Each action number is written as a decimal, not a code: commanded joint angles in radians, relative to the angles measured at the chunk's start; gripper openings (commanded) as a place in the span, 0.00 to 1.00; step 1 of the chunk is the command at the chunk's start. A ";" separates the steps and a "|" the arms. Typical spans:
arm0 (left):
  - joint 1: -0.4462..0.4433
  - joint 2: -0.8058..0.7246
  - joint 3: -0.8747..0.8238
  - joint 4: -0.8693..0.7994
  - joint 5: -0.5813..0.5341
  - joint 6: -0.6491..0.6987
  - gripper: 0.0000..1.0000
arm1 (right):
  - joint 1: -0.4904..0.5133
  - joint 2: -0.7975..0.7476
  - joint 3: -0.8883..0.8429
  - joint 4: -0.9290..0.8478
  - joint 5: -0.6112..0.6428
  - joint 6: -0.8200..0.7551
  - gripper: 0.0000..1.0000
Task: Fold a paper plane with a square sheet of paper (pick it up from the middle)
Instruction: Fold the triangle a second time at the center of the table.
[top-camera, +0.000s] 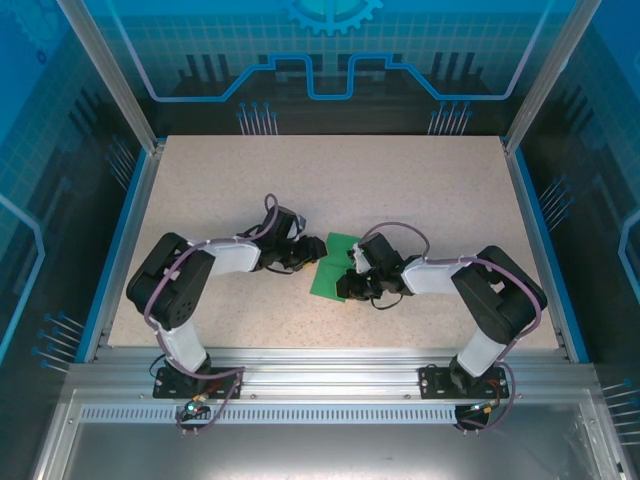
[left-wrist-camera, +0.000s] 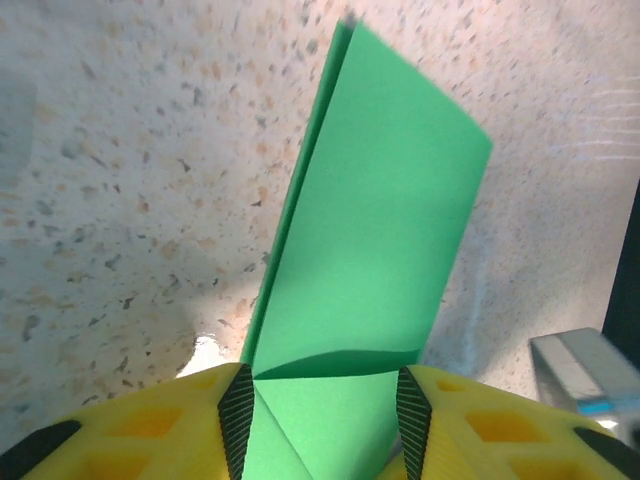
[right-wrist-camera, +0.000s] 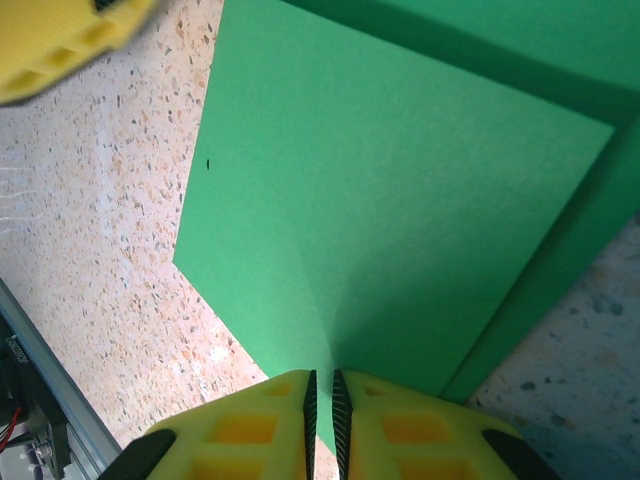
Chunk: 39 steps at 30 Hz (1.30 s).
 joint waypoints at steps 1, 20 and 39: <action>0.003 -0.079 -0.011 -0.045 -0.008 0.034 0.46 | -0.005 0.041 -0.003 -0.110 0.023 -0.019 0.16; -0.113 -0.004 -0.015 0.039 0.018 -0.080 0.41 | -0.001 0.022 0.024 -0.110 0.028 -0.014 0.17; -0.109 0.127 0.006 0.005 -0.017 -0.078 0.35 | 0.013 -0.043 -0.044 -0.143 -0.015 -0.031 0.17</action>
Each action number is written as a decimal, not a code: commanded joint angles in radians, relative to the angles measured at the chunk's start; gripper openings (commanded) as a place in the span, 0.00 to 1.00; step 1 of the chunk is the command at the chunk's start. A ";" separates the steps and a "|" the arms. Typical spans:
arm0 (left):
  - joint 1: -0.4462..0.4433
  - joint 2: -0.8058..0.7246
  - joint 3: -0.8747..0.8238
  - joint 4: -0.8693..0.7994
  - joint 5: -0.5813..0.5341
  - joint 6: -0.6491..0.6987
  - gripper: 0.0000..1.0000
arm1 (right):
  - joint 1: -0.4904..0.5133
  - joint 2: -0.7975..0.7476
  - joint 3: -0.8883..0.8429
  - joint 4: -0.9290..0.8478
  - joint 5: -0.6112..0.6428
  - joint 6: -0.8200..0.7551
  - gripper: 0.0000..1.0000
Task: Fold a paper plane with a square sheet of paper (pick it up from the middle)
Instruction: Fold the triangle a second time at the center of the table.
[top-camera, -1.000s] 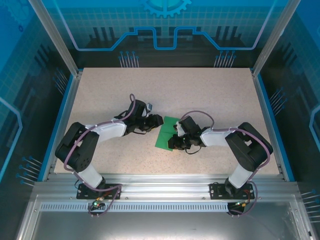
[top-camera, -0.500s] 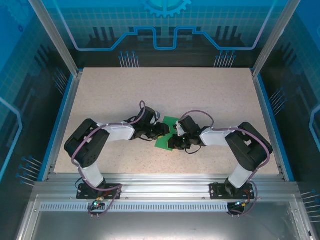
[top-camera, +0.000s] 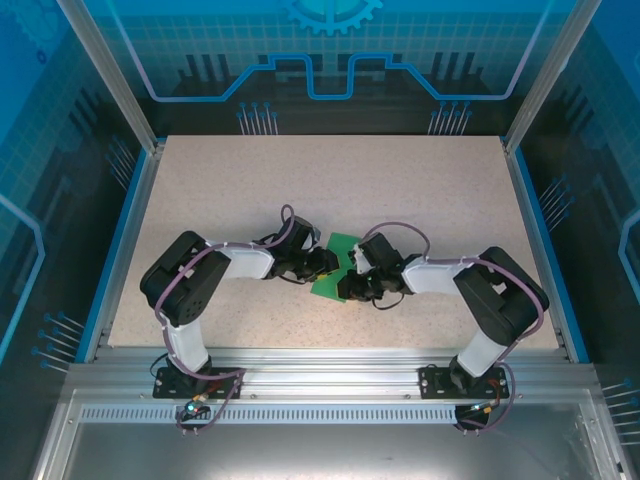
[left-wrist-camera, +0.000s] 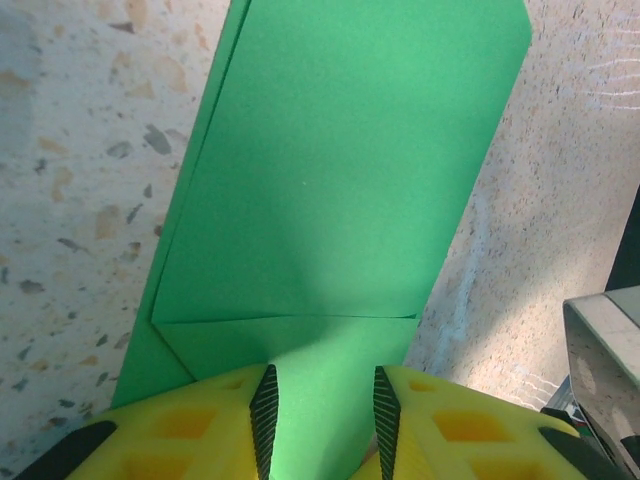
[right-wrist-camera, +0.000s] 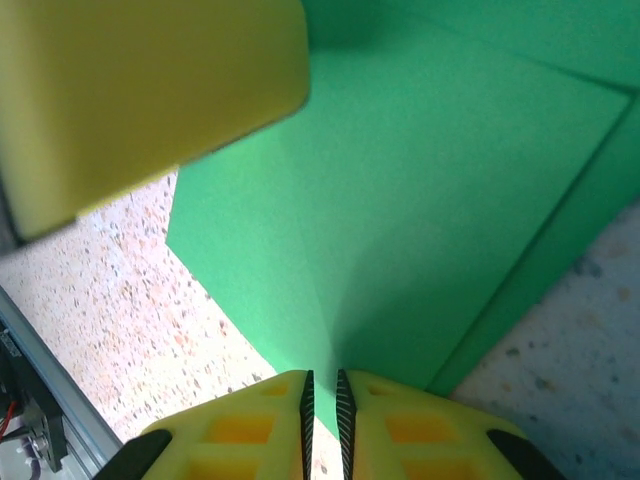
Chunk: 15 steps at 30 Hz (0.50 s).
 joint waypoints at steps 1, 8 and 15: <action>-0.002 0.049 0.008 -0.057 -0.030 0.014 0.35 | 0.018 -0.023 -0.048 -0.098 -0.022 -0.031 0.18; -0.001 0.039 0.014 -0.061 -0.027 0.008 0.35 | 0.032 -0.094 -0.090 -0.163 0.008 -0.046 0.18; -0.004 -0.037 0.002 -0.031 0.017 -0.014 0.38 | -0.081 -0.304 -0.136 -0.203 0.178 0.013 0.22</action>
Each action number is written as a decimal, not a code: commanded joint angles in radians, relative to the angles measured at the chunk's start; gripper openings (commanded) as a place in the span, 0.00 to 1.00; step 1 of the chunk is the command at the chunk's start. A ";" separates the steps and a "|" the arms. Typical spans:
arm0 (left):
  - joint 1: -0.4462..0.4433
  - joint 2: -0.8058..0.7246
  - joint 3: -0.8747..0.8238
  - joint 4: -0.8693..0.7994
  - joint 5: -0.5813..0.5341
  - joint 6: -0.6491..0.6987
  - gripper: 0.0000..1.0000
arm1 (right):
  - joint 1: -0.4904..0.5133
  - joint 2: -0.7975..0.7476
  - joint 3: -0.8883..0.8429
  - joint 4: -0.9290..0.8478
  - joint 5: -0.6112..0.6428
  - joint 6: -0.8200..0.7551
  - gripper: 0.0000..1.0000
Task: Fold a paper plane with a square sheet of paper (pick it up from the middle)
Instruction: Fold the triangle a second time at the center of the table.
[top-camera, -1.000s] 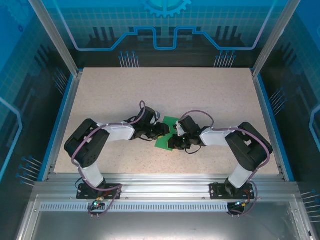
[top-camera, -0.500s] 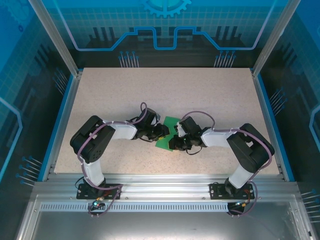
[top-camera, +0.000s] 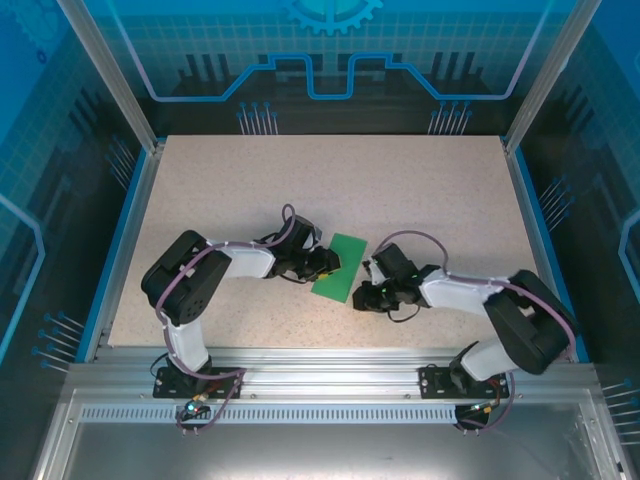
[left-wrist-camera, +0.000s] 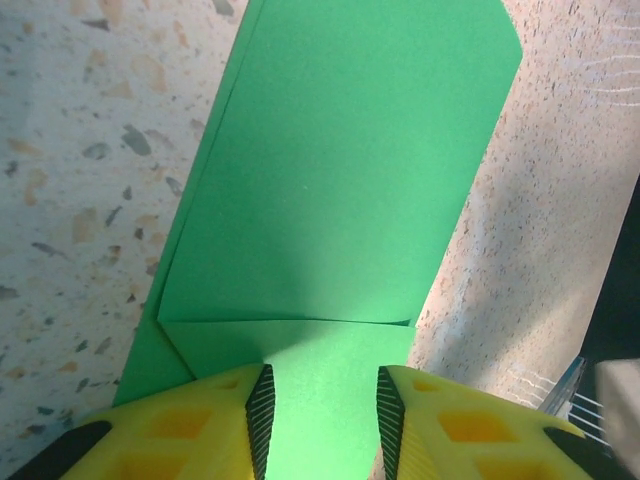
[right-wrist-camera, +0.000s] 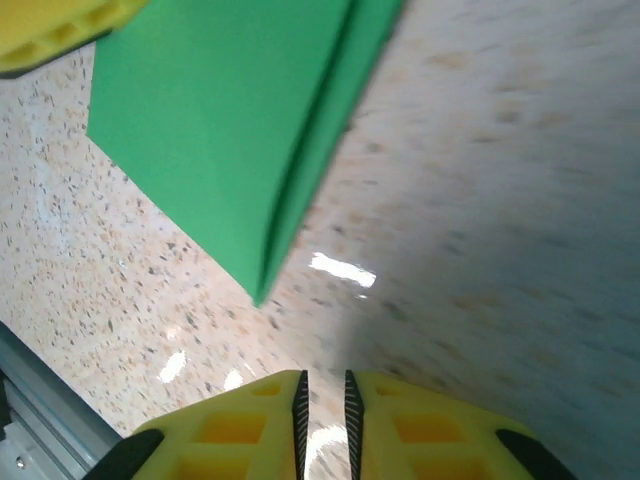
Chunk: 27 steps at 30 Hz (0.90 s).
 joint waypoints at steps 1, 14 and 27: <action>-0.006 -0.057 -0.008 -0.028 0.011 -0.013 0.39 | -0.074 -0.090 0.002 -0.062 0.080 0.020 0.26; -0.005 -0.126 0.005 -0.099 -0.021 0.014 0.39 | -0.076 0.085 0.177 0.021 -0.032 -0.007 0.48; -0.006 -0.072 0.016 -0.111 -0.011 0.018 0.36 | -0.054 0.213 0.215 0.055 -0.036 0.019 0.49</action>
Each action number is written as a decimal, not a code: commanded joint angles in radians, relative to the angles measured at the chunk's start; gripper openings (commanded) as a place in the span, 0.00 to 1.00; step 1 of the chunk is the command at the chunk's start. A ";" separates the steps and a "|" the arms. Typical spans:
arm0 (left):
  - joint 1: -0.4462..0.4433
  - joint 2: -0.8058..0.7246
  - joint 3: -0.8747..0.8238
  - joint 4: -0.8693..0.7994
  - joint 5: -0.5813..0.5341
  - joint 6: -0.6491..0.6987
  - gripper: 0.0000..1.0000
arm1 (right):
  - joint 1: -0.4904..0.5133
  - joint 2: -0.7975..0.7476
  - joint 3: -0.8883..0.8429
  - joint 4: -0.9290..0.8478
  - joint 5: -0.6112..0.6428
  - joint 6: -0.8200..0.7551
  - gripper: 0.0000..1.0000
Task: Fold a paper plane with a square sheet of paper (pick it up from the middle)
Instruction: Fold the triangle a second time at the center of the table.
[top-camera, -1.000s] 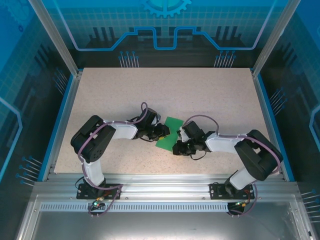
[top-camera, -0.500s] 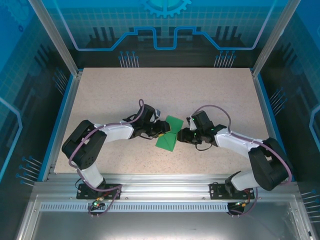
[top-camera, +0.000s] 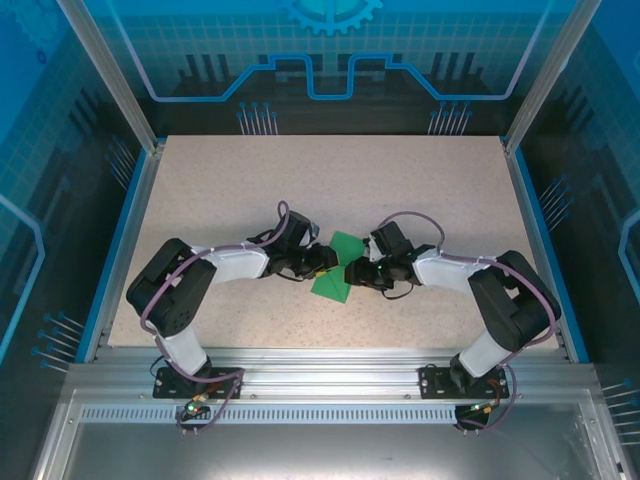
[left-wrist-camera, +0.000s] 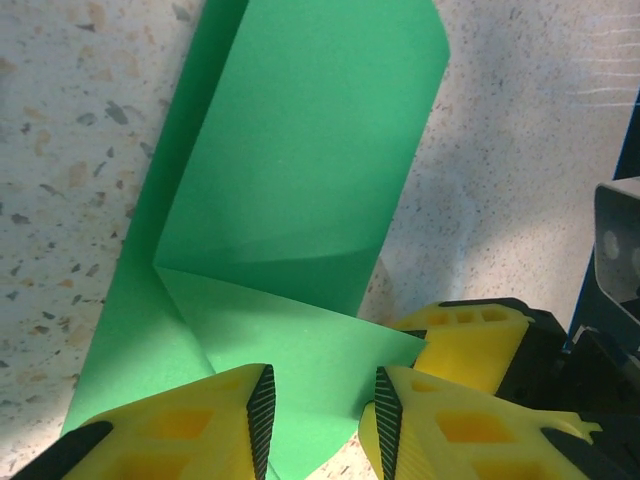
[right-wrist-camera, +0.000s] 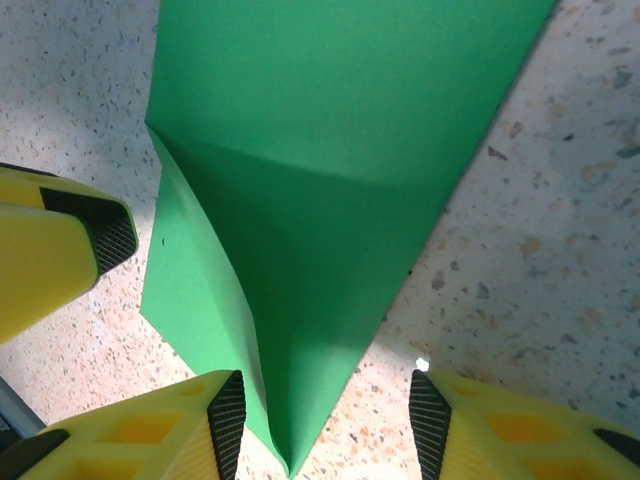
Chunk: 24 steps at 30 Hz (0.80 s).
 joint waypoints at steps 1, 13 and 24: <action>-0.003 0.022 0.016 -0.022 0.001 0.012 0.36 | 0.017 0.027 0.035 0.021 -0.019 0.014 0.49; -0.003 0.062 0.029 -0.028 0.014 0.015 0.36 | 0.023 0.080 0.054 0.043 -0.020 0.045 0.45; -0.003 0.073 0.026 -0.029 0.012 0.014 0.35 | 0.024 0.073 0.026 0.082 0.011 0.134 0.44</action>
